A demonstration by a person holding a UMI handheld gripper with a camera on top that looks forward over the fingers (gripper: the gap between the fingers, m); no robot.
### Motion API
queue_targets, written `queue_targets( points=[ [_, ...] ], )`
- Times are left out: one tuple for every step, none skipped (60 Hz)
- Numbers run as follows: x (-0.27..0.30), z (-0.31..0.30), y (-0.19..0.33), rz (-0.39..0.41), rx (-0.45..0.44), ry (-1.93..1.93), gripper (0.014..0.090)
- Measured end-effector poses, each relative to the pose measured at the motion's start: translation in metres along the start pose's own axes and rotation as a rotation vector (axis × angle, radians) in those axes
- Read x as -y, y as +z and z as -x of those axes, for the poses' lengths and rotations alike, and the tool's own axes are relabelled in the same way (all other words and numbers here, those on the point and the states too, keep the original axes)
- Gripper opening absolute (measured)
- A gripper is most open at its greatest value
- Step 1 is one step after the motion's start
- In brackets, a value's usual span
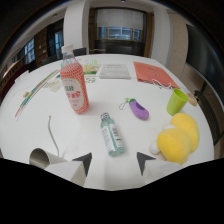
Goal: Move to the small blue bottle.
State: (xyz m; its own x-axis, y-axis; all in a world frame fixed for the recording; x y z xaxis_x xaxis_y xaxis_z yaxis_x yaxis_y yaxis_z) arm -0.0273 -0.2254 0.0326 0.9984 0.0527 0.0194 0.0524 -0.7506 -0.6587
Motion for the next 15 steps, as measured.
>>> queue_targets(
  points=[
    [0.0003, 0.0002, 0.0003, 0.000, 0.001, -0.001, 0.0853],
    [0.0007, 0.0002, 0.0007, -0.001, 0.002, -0.002, 0.0853],
    [0.0009, 0.0003, 0.0007, -0.001, 0.002, -0.002, 0.0853],
    [0.0012, 0.0003, 0.0007, -0.001, 0.002, -0.002, 0.0852],
    [0.0015, 0.0003, 0.0007, -0.002, 0.002, -0.002, 0.0852],
    [0.0017, 0.0006, 0.0007, -0.001, 0.003, -0.003, 0.0851],
    [0.0018, 0.0009, 0.0008, -0.001, 0.004, -0.004, 0.0852],
    [0.0020, 0.0012, 0.0007, 0.000, 0.004, -0.005, 0.0854],
    [0.0020, 0.0013, 0.0007, 0.000, 0.004, -0.005, 0.0853],
    [0.0021, 0.0012, 0.0007, 0.000, 0.003, -0.005, 0.0852],
    [0.0024, 0.0012, 0.0005, -0.001, 0.003, -0.005, 0.0851],
    [0.0026, 0.0013, 0.0005, -0.001, 0.003, -0.004, 0.0852],
    [0.0027, 0.0013, 0.0004, 0.000, 0.003, -0.003, 0.0853],
    [0.0027, 0.0013, 0.0004, 0.000, 0.003, -0.002, 0.0851],
    [0.0027, 0.0013, 0.0004, 0.000, 0.003, -0.001, 0.0851]
  ],
)
